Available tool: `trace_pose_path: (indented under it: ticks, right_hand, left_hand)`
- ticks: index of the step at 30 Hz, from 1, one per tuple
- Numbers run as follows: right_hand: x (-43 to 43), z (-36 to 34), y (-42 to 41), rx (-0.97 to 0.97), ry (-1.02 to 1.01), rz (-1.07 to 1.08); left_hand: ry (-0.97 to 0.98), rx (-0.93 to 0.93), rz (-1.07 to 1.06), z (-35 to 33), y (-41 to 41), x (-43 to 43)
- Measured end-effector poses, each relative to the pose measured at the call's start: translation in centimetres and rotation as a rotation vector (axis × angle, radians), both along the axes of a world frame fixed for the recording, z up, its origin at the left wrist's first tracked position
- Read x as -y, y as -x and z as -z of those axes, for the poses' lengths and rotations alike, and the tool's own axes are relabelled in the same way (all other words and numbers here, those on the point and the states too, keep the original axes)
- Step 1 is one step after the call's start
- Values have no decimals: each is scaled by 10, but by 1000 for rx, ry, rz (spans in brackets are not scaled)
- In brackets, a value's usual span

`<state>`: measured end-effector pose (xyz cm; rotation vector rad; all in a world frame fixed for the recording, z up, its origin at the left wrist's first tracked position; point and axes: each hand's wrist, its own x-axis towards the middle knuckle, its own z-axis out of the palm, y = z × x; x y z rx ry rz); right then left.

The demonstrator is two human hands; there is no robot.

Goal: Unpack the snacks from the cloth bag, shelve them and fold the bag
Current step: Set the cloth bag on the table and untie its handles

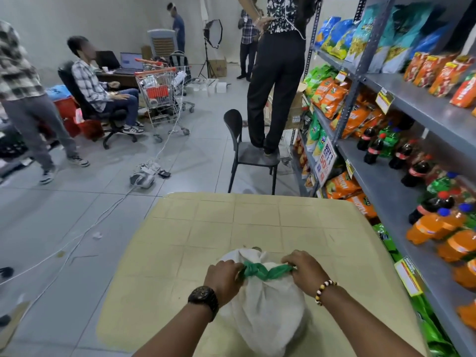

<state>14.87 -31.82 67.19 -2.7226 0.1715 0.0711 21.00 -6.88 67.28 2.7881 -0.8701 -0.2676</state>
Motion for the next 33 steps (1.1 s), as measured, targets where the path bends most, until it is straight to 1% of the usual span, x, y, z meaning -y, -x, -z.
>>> trace_pose_path:
  ticks: [2,6,8,10,13,16,18,20,22,24,27,29,31,33]
  right_hand:
    - [8,1,-3,49,58,-31]
    - [38,0,-8,239,136,-10]
    - [52,-1,-8,301,170,-27]
    - [65,1,-6,315,171,-5]
    - [86,11,6,280,143,121]
    - [101,25,21,189,81,222]
    - [103,31,27,113,20,241]
    - [98,32,28,75,-23,205]
    - [87,29,24,66,-29,140]
    - [73,25,15,115,-41,60]
    - [45,21,-5,164,-29,-54]
    - [26,23,-18,95,12,-97]
    - [12,29,-28,-31,29,-102]
    - [4,38,-33,-122,74,-102]
  left_hand:
    - [1,74,-49,2,0,6]
    - [7,163,-188,5,-2,7]
    - [-77,206,-232,8,-3,3]
    - [-167,266,-216,14,-5,-5]
    - [-252,283,-249,23,-6,-22]
    - [-297,220,-337,34,1,-35]
    - [-324,166,-386,41,8,-36]
    - [-283,172,-413,41,17,-30]
    - [-215,184,-363,37,25,-18]
    - [-174,198,-297,31,29,-4]
    - [-187,162,-273,24,28,16]
    - [-193,139,-286,22,24,28]
    - [-176,130,-284,21,19,39]
    - [-98,135,-284,19,16,52]
